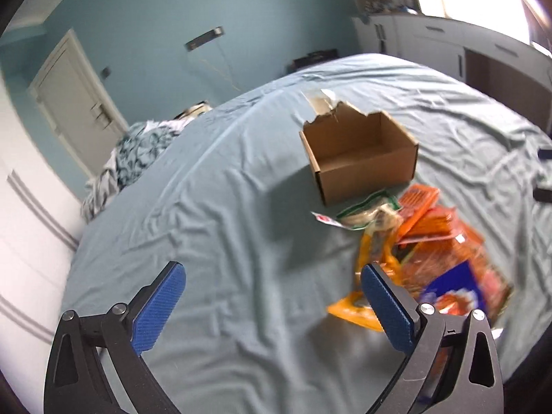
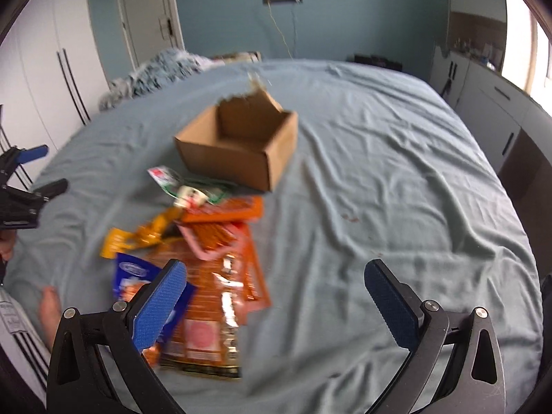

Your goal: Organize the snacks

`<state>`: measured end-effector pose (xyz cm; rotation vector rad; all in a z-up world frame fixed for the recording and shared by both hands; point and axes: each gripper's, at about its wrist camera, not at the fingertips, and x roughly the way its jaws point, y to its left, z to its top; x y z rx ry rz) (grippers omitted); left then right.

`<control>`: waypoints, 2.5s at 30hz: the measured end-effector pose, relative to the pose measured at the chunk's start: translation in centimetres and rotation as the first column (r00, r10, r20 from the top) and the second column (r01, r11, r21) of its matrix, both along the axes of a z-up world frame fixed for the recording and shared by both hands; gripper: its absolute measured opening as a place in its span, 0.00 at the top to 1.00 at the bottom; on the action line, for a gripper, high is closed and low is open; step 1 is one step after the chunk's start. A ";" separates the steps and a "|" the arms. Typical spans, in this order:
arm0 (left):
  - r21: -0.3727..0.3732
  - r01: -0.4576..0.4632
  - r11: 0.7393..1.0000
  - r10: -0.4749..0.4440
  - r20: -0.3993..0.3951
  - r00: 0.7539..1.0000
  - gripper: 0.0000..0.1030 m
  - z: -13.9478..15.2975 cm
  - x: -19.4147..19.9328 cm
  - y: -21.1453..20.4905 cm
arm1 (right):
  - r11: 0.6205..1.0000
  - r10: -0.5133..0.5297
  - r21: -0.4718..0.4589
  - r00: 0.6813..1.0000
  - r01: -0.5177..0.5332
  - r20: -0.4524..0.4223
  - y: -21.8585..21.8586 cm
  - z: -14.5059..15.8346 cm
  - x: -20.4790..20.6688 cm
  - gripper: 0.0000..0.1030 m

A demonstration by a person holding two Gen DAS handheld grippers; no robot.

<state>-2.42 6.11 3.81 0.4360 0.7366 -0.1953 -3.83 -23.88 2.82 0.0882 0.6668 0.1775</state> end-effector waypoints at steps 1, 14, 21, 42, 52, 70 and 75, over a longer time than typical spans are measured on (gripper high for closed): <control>-0.044 -0.011 0.999 0.011 -0.021 1.000 0.00 0.3 -0.3 0.1 | 1.000 -0.005 0.002 1.000 0.005 0.023 0.1 0.2 -1.0 0.00; -0.042 -0.037 0.998 0.031 -0.128 0.991 0.00 -0.8 -0.8 -0.6 | 0.998 -0.062 0.030 0.998 0.062 0.008 2.4 -0.7 -4.5 0.00; -0.046 0.014 0.999 -0.020 -0.132 0.991 0.00 -1.0 -1.2 -1.6 | 0.996 -0.026 -0.080 1.000 0.026 -0.005 4.8 -0.2 -3.0 0.00; -0.062 0.045 0.997 -0.056 -0.181 0.982 0.00 -1.6 -1.0 -2.3 | 0.986 0.054 -0.159 0.998 -0.058 -0.031 7.1 -1.0 -2.2 0.00; -0.050 0.047 0.998 -0.055 -0.184 0.981 0.00 -1.8 -1.1 -2.4 | 0.981 0.066 -0.179 0.997 -0.071 -0.032 7.6 -1.2 -2.3 0.00; -0.046 0.023 0.999 -0.034 -0.235 0.971 0.00 -2.7 -0.5 -1.8 | 0.977 0.071 -0.190 0.985 -0.100 -0.155 8.1 -2.2 -0.2 0.00; -0.053 0.042 0.998 -0.054 -0.269 0.962 0.00 -3.1 -0.6 -2.0 | 0.974 0.067 -0.201 0.981 -0.103 -0.181 8.5 -2.4 0.4 0.00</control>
